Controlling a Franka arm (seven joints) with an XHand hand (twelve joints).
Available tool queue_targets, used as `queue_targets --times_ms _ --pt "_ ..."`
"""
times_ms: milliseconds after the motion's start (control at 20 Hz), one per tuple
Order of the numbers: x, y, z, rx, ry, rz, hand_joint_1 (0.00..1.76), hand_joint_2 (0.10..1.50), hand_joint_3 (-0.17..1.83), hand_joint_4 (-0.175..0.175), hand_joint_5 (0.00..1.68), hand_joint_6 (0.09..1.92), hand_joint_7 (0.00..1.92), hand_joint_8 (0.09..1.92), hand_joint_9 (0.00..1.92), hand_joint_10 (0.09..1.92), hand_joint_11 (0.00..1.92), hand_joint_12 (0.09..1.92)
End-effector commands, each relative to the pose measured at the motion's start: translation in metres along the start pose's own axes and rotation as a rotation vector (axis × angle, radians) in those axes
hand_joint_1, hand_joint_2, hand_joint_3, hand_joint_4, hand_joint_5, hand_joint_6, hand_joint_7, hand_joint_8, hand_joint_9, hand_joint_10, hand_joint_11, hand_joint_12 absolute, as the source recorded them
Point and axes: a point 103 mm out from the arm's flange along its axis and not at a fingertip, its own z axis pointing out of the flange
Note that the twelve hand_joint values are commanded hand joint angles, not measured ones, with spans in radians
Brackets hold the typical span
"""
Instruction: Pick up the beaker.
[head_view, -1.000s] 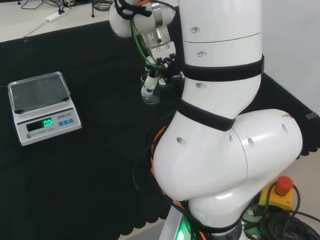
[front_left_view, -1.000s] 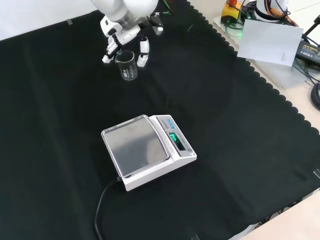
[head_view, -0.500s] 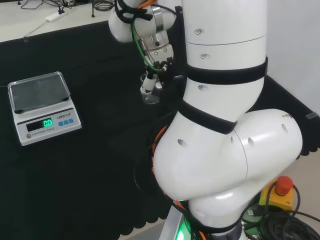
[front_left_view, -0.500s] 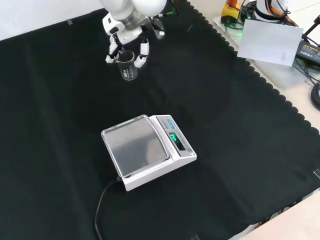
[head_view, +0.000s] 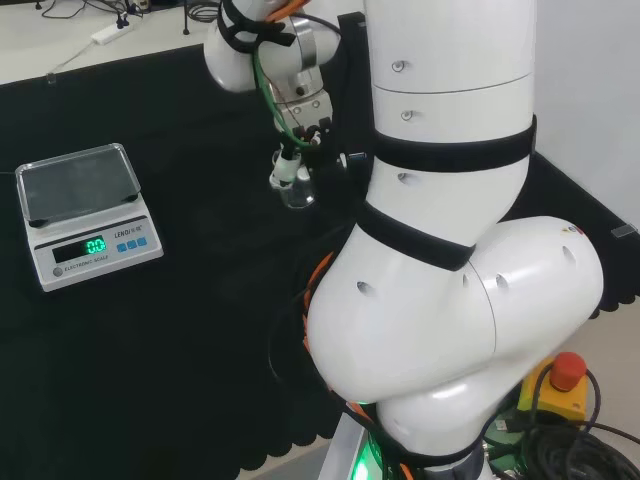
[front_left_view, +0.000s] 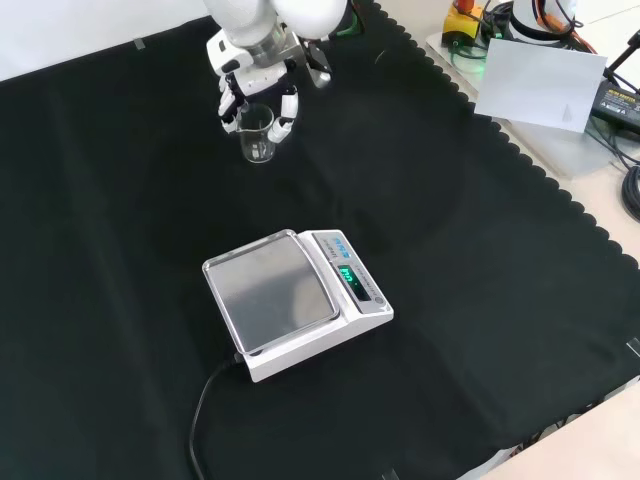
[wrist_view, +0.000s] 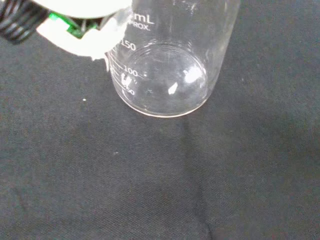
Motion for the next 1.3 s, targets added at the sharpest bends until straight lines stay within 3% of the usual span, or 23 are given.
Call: queue_targets --times_ms 50,350,900,1300 --pt "0.001 -0.001 0.0 -0.003 0.001 -0.002 0.97 0.56 0.62 0.014 0.72 0.91 0.87 0.7 1.05 0.72 0.85 1.25" --pt "0.0 -0.003 -0.007 -0.005 0.005 -0.007 0.99 0.56 0.63 0.018 0.78 0.94 0.89 0.7 1.06 0.72 0.85 1.25" --pt "-0.007 -0.019 -0.05 -0.036 0.004 -0.009 0.99 0.56 0.64 0.017 0.79 0.94 0.89 0.7 1.07 0.72 0.85 1.25" --pt "0.001 -0.04 -0.099 -0.076 0.003 -0.039 0.99 0.56 0.65 0.016 0.79 0.94 0.89 0.7 1.07 0.72 0.86 1.25"
